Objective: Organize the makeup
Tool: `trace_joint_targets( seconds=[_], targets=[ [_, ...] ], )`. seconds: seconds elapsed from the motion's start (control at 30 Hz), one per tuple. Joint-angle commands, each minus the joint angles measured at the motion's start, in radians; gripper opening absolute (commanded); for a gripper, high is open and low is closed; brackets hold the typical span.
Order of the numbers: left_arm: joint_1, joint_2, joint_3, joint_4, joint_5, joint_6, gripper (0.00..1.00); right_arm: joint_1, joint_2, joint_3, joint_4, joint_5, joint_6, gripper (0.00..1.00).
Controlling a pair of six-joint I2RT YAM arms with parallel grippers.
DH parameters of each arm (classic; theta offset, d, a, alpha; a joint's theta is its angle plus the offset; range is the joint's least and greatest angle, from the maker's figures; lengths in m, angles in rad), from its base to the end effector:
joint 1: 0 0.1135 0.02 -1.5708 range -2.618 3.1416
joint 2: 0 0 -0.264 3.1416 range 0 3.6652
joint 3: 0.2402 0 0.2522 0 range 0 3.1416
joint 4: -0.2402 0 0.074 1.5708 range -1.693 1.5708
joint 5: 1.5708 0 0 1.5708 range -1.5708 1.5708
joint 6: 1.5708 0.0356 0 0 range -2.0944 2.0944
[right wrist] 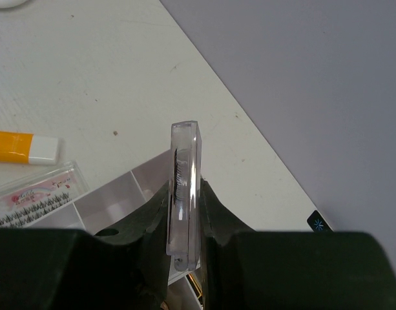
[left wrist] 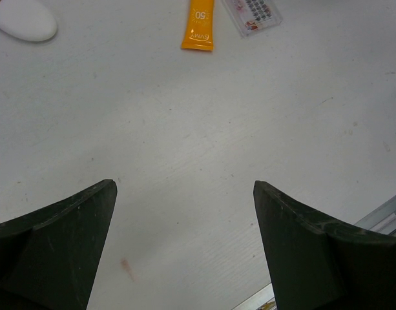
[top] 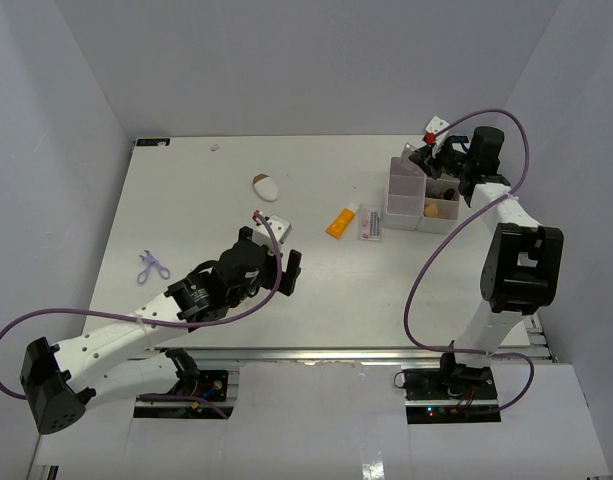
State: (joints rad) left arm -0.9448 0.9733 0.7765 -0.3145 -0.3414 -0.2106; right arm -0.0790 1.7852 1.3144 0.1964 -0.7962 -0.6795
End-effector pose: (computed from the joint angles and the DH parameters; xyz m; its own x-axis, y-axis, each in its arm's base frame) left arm 0.1369 -0.1691 0.2901 -0.4042 0.2229 -0.8871 0.5195 0.8542 -0.0221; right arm 0.4176 -0.0075 0.2870 0.1862 -0.4556 -0.8705 -0.6603 0.5981 -0.4542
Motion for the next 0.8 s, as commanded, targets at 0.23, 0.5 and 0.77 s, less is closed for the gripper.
trace_joint_targets(
  seconds=[0.23, 0.5, 0.77],
  targets=[
    [0.008, -0.004, -0.002, 0.003, 0.025, -0.006, 0.98, -0.008, 0.032, 0.075, -0.04, 0.002, -0.064, 0.32],
    [0.009, -0.001, -0.004, 0.005, 0.035, -0.009, 0.98, -0.008, 0.015, 0.058, -0.041, 0.019, -0.063, 0.52],
    [0.024, 0.033, -0.006, 0.029, 0.094, -0.018, 0.98, -0.008, -0.111, -0.011, -0.036, 0.03, 0.058, 0.59]
  ],
)
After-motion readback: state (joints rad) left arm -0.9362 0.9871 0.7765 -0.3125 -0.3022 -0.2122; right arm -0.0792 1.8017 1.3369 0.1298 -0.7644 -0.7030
